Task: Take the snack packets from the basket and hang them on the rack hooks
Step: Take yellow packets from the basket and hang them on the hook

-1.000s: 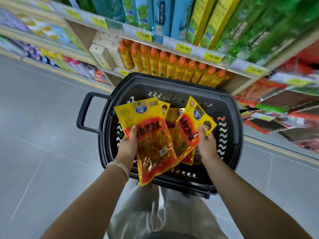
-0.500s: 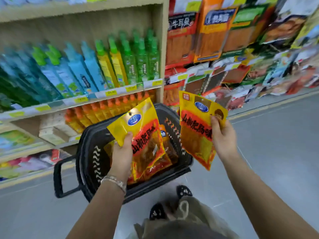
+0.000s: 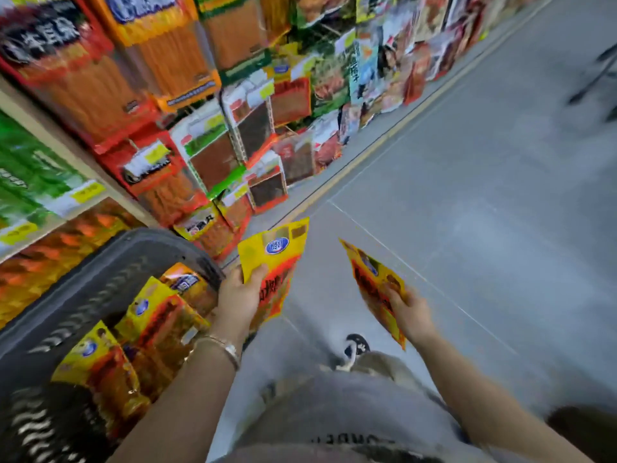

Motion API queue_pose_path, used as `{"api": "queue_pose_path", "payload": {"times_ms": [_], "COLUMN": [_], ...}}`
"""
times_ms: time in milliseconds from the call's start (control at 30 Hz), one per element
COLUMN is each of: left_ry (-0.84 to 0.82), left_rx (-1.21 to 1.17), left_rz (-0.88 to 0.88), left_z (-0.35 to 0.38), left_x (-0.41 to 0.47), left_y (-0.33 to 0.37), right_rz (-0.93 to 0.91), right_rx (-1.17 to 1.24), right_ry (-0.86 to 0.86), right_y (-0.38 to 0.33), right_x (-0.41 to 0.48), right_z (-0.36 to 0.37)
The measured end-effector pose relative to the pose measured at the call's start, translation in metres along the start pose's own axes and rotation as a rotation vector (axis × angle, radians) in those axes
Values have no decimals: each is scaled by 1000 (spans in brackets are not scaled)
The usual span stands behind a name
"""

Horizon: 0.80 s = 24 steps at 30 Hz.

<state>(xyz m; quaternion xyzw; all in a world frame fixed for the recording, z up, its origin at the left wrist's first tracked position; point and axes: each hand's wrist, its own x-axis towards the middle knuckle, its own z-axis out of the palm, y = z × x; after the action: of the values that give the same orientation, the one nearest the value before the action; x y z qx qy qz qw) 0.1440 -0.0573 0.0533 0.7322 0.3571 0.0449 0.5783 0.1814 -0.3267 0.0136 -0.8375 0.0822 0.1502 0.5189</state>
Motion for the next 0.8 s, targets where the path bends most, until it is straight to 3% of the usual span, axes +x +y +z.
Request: {"api": "queue_pose_path", "payload": {"times_ms": [333, 433, 533, 800], "left_ry": [-8, -116, -121, -32], "left_rx": [141, 235, 210, 156], "left_rz": [-263, -223, -263, -260], "left_z": [141, 165, 183, 229], "left_x": [28, 40, 66, 179], "left_y": [1, 7, 16, 94], "right_rz": [324, 360, 425, 342], "right_rx": [141, 134, 49, -27], "right_ry": [40, 31, 48, 56], "right_y": [69, 72, 75, 14], "right_x": [69, 86, 122, 260], "right_z": [-97, -107, -118, -132]}}
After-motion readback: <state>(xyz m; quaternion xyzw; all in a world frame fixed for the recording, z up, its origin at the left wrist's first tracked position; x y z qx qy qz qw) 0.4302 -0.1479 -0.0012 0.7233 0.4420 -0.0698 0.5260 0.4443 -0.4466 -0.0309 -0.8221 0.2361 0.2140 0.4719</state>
